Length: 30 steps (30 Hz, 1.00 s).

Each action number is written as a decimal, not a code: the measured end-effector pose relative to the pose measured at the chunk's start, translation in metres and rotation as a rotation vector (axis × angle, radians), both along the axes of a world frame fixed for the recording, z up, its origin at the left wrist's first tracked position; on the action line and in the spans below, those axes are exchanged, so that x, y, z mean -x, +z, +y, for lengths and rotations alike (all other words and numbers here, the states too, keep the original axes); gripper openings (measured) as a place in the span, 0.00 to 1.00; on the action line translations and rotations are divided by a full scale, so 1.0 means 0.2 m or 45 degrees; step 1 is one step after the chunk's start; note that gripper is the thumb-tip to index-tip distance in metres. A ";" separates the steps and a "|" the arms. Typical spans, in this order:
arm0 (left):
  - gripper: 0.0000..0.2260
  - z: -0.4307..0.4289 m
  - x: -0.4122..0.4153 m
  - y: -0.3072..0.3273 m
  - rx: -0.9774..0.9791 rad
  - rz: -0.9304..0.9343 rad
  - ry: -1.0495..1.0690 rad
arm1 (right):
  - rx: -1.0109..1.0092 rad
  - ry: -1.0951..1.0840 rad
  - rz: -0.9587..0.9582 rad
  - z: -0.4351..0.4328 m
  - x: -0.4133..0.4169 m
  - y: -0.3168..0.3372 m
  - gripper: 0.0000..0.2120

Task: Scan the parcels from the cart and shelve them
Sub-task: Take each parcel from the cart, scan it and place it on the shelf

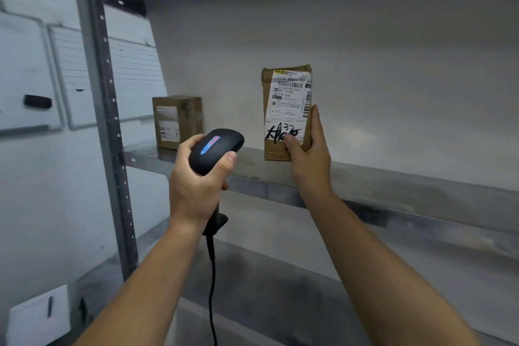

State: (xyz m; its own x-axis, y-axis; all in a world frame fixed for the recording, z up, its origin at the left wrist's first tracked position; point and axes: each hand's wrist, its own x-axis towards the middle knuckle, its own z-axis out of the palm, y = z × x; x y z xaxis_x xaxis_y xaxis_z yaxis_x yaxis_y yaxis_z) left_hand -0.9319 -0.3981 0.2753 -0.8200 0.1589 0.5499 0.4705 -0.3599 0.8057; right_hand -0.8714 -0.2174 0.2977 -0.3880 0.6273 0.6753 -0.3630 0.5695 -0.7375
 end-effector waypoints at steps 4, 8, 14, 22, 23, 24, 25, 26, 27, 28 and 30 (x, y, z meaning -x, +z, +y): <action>0.31 -0.02 0.09 -0.02 0.006 -0.020 0.068 | -0.022 0.048 -0.055 -0.03 0.12 0.01 0.34; 0.31 -0.06 0.21 -0.04 -0.012 -0.032 0.107 | -0.022 0.105 -0.100 -0.08 0.24 0.01 0.33; 0.29 -0.14 0.45 -0.02 -0.036 -0.030 0.105 | 0.021 0.100 -0.208 -0.16 0.49 0.00 0.34; 0.27 -0.24 0.80 -0.01 -0.014 -0.001 0.030 | 0.008 -0.014 -0.387 -0.21 0.76 0.02 0.43; 0.27 -0.25 0.84 -0.01 -0.013 -0.008 0.012 | 0.021 -0.018 -0.428 -0.21 0.78 0.02 0.46; 0.27 -0.25 0.88 -0.02 -0.009 -0.010 -0.005 | 0.030 -0.025 -0.469 -0.22 0.80 0.02 0.48; 0.28 -0.25 0.91 -0.03 0.001 -0.004 -0.024 | 0.035 -0.038 -0.503 -0.22 0.82 0.02 0.50; 0.28 -0.26 0.95 -0.03 0.013 0.007 -0.045 | 0.040 -0.052 -0.529 -0.23 0.84 0.01 0.50; 0.29 -0.26 0.98 -0.03 0.026 0.021 -0.065 | 0.052 -0.065 -0.541 -0.24 0.87 0.01 0.51; 0.29 -0.26 1.01 -0.04 0.037 0.033 -0.082 | 0.067 -0.077 -0.548 -0.24 0.89 0.01 0.50; 0.30 -0.27 1.07 -0.04 0.044 0.047 -0.109 | 0.087 -0.106 -0.550 -0.26 0.95 0.01 0.49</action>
State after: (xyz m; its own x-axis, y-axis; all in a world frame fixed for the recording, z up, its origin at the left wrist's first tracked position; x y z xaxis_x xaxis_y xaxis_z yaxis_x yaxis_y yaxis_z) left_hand -1.1463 -0.4528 0.2678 -0.7820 0.2468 0.5724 0.4689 -0.3721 0.8011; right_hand -1.0621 -0.2696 0.3007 -0.5719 0.7059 0.4180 0.0316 0.5281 -0.8486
